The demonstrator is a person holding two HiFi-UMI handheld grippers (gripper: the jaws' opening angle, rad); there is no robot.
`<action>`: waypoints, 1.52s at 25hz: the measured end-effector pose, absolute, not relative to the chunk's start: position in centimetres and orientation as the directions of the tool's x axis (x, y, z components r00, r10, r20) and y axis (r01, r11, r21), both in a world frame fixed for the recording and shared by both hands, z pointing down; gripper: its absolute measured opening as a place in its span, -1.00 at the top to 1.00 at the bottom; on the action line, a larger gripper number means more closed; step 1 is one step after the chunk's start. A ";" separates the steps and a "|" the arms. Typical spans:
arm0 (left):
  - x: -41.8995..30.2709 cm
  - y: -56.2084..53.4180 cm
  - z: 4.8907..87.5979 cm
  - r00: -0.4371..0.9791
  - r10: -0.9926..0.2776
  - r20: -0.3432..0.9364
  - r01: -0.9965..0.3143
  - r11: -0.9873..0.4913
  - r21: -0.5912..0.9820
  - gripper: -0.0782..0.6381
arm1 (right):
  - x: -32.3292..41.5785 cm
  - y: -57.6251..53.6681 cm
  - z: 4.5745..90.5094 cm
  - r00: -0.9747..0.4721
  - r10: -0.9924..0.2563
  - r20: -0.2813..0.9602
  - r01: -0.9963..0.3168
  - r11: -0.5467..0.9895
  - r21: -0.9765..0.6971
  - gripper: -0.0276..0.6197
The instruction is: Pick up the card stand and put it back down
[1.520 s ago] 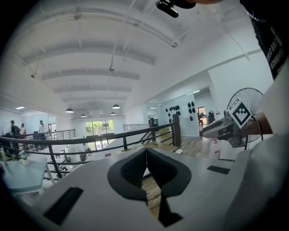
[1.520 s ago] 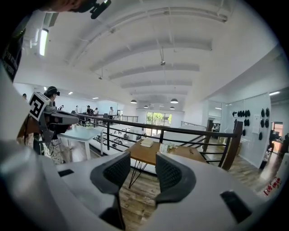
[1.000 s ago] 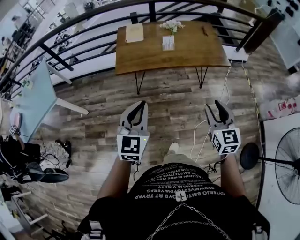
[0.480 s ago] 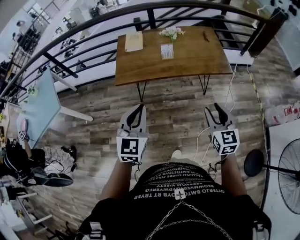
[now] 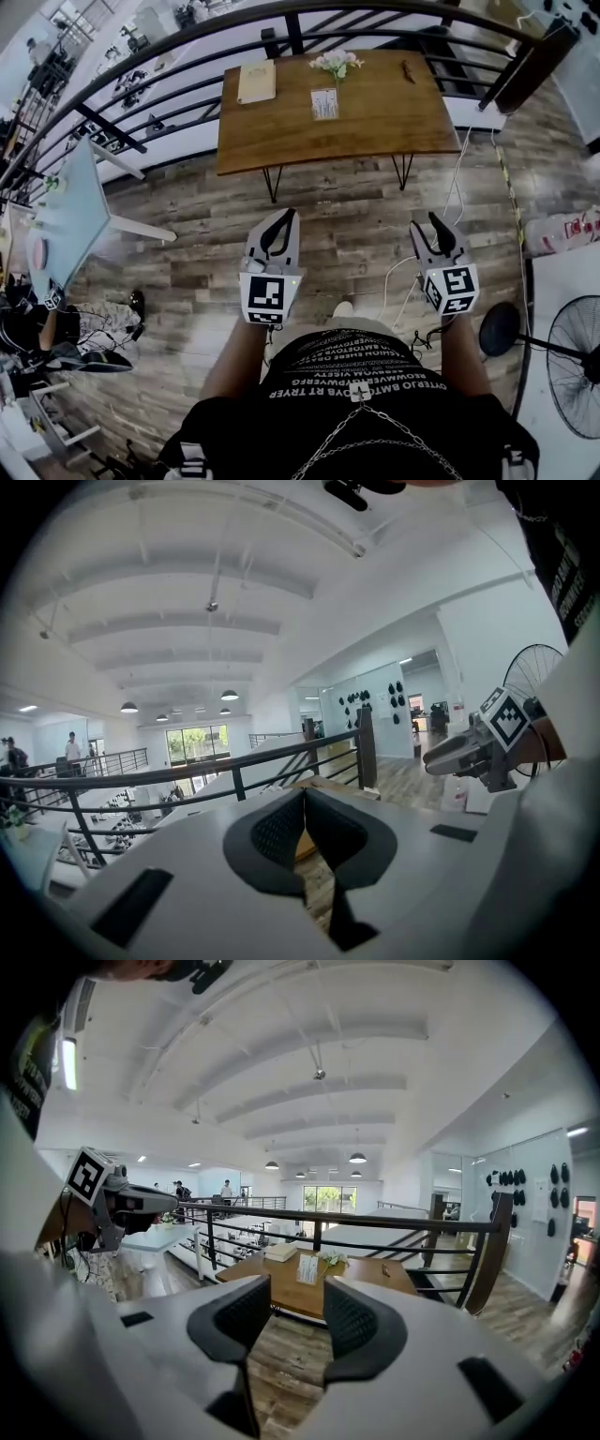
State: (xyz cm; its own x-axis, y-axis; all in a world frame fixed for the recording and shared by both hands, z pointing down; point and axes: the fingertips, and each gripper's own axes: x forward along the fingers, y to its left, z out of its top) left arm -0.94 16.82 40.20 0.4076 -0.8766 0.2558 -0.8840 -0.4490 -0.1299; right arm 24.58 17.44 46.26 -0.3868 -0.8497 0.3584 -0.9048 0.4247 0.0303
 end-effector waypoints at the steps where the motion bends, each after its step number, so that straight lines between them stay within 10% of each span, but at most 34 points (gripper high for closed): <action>1: -0.6 16.7 40.1 0.410 -0.875 0.257 -0.882 -0.452 -0.132 0.70 | 24.8 17.3 46.5 -0.386 -0.848 0.362 -0.905 0.424 0.027 0.35; 38: -12.0 5.1 38.2 0.425 -0.875 0.233 -0.868 -0.467 -0.171 0.70 | 13.2 5.7 46.0 -0.405 -0.840 0.362 -0.899 0.438 0.010 0.34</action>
State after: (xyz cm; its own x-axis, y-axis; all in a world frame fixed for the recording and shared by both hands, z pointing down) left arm -11.96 5.14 38.23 0.4251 -0.8747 0.2326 -0.8675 -0.4671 -0.1710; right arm 13.17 5.73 45.97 -0.4047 -0.8396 0.3623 -0.8990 0.4378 0.0104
